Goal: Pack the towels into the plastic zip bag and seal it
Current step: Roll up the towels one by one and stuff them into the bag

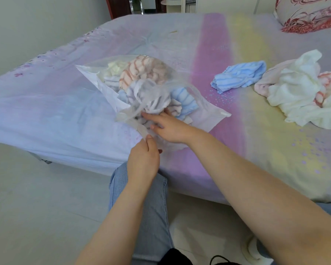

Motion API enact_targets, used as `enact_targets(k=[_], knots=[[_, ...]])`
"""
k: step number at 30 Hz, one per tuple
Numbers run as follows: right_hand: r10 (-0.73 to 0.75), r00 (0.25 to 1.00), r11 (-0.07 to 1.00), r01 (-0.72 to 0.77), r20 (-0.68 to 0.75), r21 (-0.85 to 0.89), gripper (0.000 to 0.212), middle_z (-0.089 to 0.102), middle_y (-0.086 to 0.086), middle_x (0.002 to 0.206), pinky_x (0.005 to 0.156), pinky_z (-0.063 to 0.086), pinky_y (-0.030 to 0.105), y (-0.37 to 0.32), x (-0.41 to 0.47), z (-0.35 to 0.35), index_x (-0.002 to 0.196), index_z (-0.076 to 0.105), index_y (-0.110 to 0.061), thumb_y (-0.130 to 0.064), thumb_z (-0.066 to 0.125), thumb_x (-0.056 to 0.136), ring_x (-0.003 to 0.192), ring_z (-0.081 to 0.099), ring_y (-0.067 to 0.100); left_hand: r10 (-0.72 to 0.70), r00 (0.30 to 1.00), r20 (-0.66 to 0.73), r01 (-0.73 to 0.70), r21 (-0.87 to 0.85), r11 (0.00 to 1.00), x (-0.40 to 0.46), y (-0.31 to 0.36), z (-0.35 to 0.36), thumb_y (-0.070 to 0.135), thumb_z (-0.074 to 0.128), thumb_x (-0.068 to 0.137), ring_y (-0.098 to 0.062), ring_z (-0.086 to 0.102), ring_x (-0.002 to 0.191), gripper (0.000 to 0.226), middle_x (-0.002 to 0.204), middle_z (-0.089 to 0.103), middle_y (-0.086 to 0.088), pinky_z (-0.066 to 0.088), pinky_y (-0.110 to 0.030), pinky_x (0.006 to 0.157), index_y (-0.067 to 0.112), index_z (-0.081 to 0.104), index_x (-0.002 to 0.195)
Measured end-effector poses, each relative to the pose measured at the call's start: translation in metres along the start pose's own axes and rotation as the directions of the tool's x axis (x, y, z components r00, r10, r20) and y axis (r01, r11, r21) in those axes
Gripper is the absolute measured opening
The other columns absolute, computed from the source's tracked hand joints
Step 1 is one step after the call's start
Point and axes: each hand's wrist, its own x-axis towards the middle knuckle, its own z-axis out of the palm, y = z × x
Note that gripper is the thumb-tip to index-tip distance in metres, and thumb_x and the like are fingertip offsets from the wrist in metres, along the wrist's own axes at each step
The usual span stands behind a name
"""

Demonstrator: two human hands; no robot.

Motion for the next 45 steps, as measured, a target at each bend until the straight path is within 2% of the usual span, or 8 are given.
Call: enact_targets(k=[7, 10, 16, 22, 29, 34, 38, 45], knots=[[0.264, 0.923, 0.919, -0.329, 0.281, 0.216, 0.031, 0.069, -0.005, 0.111, 0.085, 0.051, 0.023, -0.04, 0.043, -0.03, 0.105, 0.065, -0.03, -0.044, 0.043, 0.088, 0.1, 0.063, 0.008, 0.114, 0.983, -0.142, -0.088, 0.173, 0.981, 0.0, 0.013, -0.02, 0.029, 0.029, 0.104, -0.043, 0.058, 0.082, 0.052, 0.083, 0.066, -0.026, 0.04, -0.041, 0.069, 0.006, 0.044, 0.06], [0.325, 0.925, 0.926, -0.353, 0.195, 0.132, 0.023, 0.051, -0.009, 0.077, 0.054, 0.034, 0.02, -0.044, 0.062, -0.028, 0.078, 0.052, -0.029, -0.024, 0.038, 0.096, 0.068, 0.046, 0.003, 0.132, 0.972, -0.192, -0.114, 0.105, 0.988, 0.007, 0.012, -0.027, 0.027, 0.031, 0.104, -0.04, 0.056, 0.074, 0.054, 0.072, 0.064, -0.023, 0.038, -0.039, 0.064, 0.007, 0.043, 0.054], [0.32, 0.934, 0.947, -0.31, 0.159, -0.081, 0.039, 0.013, -0.009, 0.07, 0.051, 0.015, 0.022, -0.061, 0.099, -0.015, 0.065, 0.015, -0.03, -0.02, 0.025, 0.102, 0.059, 0.012, 0.006, 0.16, 0.967, -0.195, -0.155, 0.041, 0.987, 0.016, 0.017, -0.039, 0.028, 0.032, 0.104, -0.031, 0.051, 0.064, 0.056, 0.057, 0.055, -0.009, 0.033, -0.036, 0.059, 0.01, 0.041, 0.052], [0.229, 0.951, 0.973, -0.23, 0.21, -0.018, 0.042, 0.035, 0.001, 0.15, 0.097, 0.033, 0.016, -0.051, 0.083, -0.012, 0.135, 0.046, -0.042, -0.031, 0.035, 0.096, 0.124, 0.036, 0.018, 0.091, 0.987, -0.131, -0.093, -0.011, 0.996, 0.02, 0.015, -0.036, 0.035, 0.029, 0.104, -0.036, 0.058, 0.084, 0.055, 0.083, 0.066, -0.018, 0.04, -0.037, 0.07, 0.001, 0.059, 0.073], [0.157, 0.979, 0.937, -0.108, -0.126, 0.333, 0.031, 0.063, -0.002, 0.126, 0.102, 0.041, 0.024, -0.034, -0.013, -0.012, 0.118, 0.067, -0.02, -0.011, 0.046, 0.096, 0.118, 0.056, 0.012, 0.187, 0.979, -0.084, -0.19, -0.034, 0.981, 0.016, -0.001, -0.01, 0.053, 0.023, 0.095, -0.032, 0.054, 0.117, 0.067, 0.119, 0.062, -0.017, 0.043, -0.04, 0.096, 0.005, 0.064, 0.114], [0.26, 0.707, 0.907, 0.055, -0.658, 0.418, 0.029, 0.069, -0.018, 0.087, 0.074, 0.051, 0.024, -0.013, -0.085, -0.002, 0.087, 0.063, -0.034, -0.01, 0.046, 0.086, 0.085, 0.068, 0.009, 0.371, 0.917, -0.145, -0.366, 0.063, 0.929, 0.015, 0.003, 0.01, 0.036, 0.041, 0.097, -0.034, 0.035, 0.136, 0.044, 0.142, 0.04, -0.019, 0.03, -0.04, 0.114, 0.007, 0.059, 0.124], [0.345, 0.455, 0.907, 0.064, -0.821, 0.416, 0.023, 0.063, -0.012, 0.09, 0.072, 0.04, 0.009, 0.017, -0.097, -0.029, 0.091, 0.061, -0.019, -0.002, 0.047, 0.084, 0.08, 0.058, 0.002, 0.284, 0.939, 0.194, -0.342, 0.436, 0.833, 0.009, 0.028, 0.024, 0.052, 0.032, 0.098, -0.037, 0.045, 0.129, 0.063, 0.133, 0.051, -0.022, 0.042, -0.045, 0.099, 0.001, 0.045, 0.132], [0.604, 0.439, 0.794, -0.258, -0.665, 0.551, 0.031, 0.065, 0.004, 0.117, 0.089, 0.044, 0.023, 0.117, -0.081, -0.081, 0.108, 0.068, -0.014, -0.006, 0.045, 0.088, 0.102, 0.059, 0.015, 0.506, 0.793, 0.34, -0.605, 0.537, 0.588, -0.016, 0.083, 0.069, 0.047, 0.036, 0.099, -0.031, 0.06, 0.08, 0.038, 0.084, 0.065, -0.006, 0.034, -0.032, 0.06, 0.017, 0.053, 0.082]])
